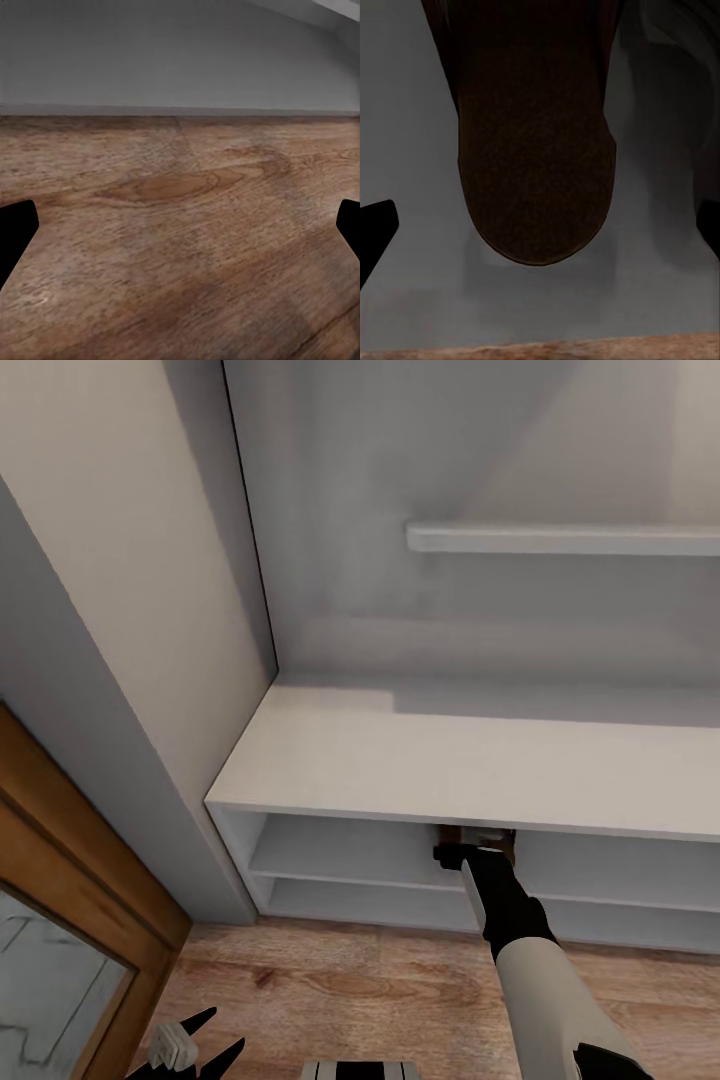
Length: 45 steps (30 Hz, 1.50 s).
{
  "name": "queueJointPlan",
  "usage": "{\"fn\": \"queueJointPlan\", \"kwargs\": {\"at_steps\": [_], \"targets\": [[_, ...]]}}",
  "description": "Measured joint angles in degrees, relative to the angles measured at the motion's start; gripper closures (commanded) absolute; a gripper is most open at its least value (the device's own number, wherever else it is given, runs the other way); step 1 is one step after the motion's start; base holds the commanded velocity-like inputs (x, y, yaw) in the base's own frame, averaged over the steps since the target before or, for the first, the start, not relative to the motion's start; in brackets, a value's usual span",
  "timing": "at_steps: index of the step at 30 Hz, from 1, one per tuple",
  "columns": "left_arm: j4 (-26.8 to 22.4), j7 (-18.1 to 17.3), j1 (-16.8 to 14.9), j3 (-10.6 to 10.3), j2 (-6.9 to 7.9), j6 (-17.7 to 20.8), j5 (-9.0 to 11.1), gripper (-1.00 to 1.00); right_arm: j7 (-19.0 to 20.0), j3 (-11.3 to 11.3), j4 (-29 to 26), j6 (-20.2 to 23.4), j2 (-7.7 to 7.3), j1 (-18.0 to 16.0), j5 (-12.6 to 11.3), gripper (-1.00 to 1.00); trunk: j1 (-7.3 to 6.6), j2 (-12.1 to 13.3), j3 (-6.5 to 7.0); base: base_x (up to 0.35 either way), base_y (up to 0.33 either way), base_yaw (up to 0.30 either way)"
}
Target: Pick up the two gym shoes and the two sandals from the corridor floor and place them onto the hallstand (shoe rack) in the corridor, making sure they are on the rack and not on the floor. Arrange them so the two gym shoes are next to each other and the two sandals are next to each other.
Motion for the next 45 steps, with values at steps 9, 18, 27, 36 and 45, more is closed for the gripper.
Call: {"fn": "queueJointPlan", "kwargs": {"at_steps": [9,18,27,36,45], "targets": [[0.1,0.0,0.0,0.0,0.0,-0.1,0.0,-1.0,0.0,0.0,0.0,0.0,0.0,0.0,0.0,-1.0,0.02,0.0,0.0,-0.125,-0.036,0.0],[0.1,0.0,0.0,0.0,0.0,-0.1,0.1,-1.0,0.0,0.1,0.0,0.0,0.0,0.0,0.0,-1.0,0.03,0.0,0.0,-0.279,-0.157,0.0],[0.1,0.0,0.0,0.0,0.0,-0.1,0.0,-1.0,0.2,0.4,0.0,-0.1,0.0,0.0,0.0,-1.0,0.03,0.0,0.0,-0.284,-0.146,0.0],[0.2,0.0,0.0,0.0,0.05,0.0,0.0,-1.0,0.2,0.4,0.0,-0.2,0.0,0.0,0.0,-1.0,0.03,0.0,0.0,-0.285,-0.137,0.0],[0.2,0.0,0.0,0.5,0.09,0.0,0.1,-1.0,0.1,0.3,0.0,-0.2,0.0,0.1,0.0,-1.0,0.03,0.0,0.0,-0.285,-0.136,0.0]]}}
